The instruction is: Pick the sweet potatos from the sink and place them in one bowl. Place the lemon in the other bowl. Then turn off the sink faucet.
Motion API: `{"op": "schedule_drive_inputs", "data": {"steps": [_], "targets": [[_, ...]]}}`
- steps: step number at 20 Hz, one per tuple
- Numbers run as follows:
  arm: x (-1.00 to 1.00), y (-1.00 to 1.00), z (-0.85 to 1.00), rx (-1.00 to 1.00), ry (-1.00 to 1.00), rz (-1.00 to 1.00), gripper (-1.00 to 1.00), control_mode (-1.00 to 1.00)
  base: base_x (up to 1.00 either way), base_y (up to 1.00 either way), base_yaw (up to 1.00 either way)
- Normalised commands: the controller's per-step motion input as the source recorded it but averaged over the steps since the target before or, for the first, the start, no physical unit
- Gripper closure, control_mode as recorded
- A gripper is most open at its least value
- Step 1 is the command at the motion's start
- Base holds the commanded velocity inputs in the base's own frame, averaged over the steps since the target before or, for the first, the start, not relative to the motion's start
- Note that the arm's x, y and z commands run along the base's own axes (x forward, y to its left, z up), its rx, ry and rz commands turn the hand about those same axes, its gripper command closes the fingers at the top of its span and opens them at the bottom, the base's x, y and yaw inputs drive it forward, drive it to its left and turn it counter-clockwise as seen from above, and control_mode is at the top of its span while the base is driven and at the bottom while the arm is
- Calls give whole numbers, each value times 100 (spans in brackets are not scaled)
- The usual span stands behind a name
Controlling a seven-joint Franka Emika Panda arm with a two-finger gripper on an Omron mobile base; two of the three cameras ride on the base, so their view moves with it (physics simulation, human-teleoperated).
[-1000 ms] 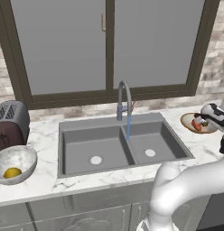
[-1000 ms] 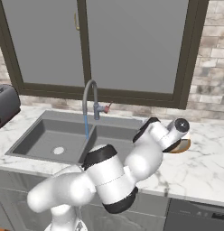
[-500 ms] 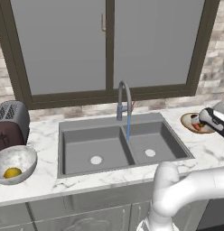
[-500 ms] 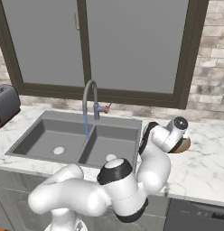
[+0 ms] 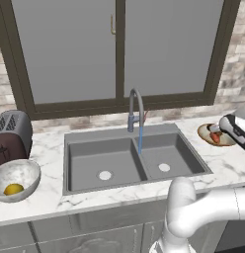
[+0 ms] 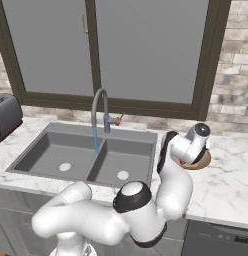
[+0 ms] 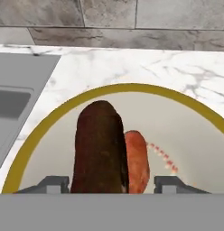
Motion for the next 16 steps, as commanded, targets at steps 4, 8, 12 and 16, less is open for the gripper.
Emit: {"op": "schedule_drive_inputs", "data": {"steps": [4, 8, 12, 16], "targets": [[-24, -1, 11, 0, -3, 0, -100, -100, 0, 0, 0], [-47, 32, 81, -2, -14, -2, -100, -100, 0, 0, 0], [-21, 100, 82, -18, -5, -5, -100, -100, 0, 0, 0], [2, 100, 51, -22, 0, 1, -100, -100, 0, 0, 0]]}}
